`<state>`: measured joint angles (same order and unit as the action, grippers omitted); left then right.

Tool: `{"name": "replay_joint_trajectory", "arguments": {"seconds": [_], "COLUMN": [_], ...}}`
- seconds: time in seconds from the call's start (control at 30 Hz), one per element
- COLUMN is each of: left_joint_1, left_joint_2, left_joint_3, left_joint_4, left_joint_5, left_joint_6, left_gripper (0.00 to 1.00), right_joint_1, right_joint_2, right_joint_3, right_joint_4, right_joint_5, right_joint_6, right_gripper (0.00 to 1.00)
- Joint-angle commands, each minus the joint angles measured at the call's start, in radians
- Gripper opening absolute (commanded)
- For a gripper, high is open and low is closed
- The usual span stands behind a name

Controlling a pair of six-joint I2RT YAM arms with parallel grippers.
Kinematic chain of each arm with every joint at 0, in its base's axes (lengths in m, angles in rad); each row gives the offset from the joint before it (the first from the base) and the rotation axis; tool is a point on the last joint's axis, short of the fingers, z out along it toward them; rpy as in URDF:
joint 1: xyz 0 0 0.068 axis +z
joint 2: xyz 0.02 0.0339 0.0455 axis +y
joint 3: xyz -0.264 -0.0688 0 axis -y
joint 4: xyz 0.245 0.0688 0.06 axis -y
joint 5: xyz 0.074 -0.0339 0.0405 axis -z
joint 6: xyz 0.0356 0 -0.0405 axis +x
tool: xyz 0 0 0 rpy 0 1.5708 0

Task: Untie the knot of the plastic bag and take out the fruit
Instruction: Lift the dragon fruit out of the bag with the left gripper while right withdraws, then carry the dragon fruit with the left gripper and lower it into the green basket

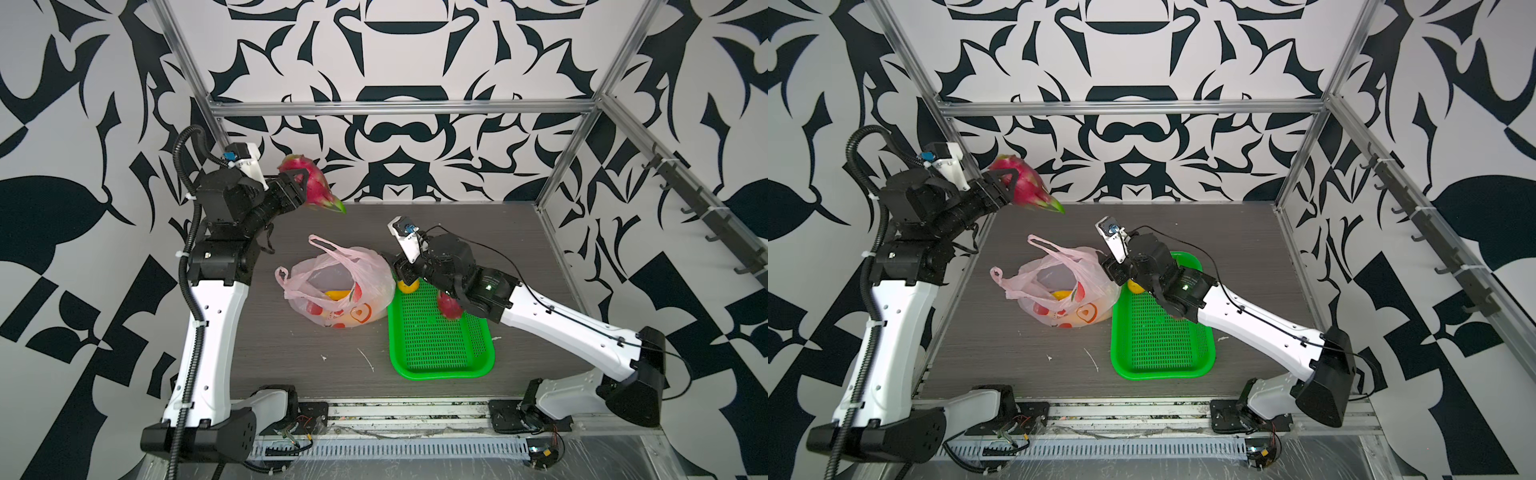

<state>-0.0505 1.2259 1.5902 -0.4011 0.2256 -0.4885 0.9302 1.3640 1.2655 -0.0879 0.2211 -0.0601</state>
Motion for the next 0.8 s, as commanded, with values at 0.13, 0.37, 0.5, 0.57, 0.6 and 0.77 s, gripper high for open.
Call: {"name": "replay_joint_trajectory", "arguments": {"seconds": [0.13,0.37,0.5,0.57,0.6,0.77], "left_joint_1": [0.004,-0.020,-0.078,-0.104,-0.116,-0.167], "left_joint_2": [0.171,0.277,0.333,0.359,0.374,0.423], "left_joint_3": [0.117,0.163,0.229,0.256,0.274,0.321], "left_joint_4": [0.101,0.091,0.011,-0.021,-0.042,-0.099], "left_joint_5": [0.223,0.290,0.280,0.280,0.279,0.289], "left_joint_6": [-0.121,-0.177,-0.139,-0.130,-0.129,-0.120], "left_gripper": [0.53,0.52,0.52,0.52,0.52,0.52], "right_joint_1": [-0.062,-0.151,-0.216,-0.250,-0.267,-0.340], "right_joint_2": [-0.093,-0.168,-0.202,-0.217,-0.224,-0.257], "right_joint_3": [-0.079,-0.174,-0.227,-0.253,-0.263,-0.316], "right_joint_4": [0.028,0.014,0.004,0.004,0.002,-0.012], "right_joint_5": [0.049,0.053,0.051,0.045,0.040,0.028], "right_joint_6": [0.054,0.099,0.123,0.139,0.145,0.170], "right_gripper": [0.66,0.66,0.66,0.66,0.66,0.66]}}
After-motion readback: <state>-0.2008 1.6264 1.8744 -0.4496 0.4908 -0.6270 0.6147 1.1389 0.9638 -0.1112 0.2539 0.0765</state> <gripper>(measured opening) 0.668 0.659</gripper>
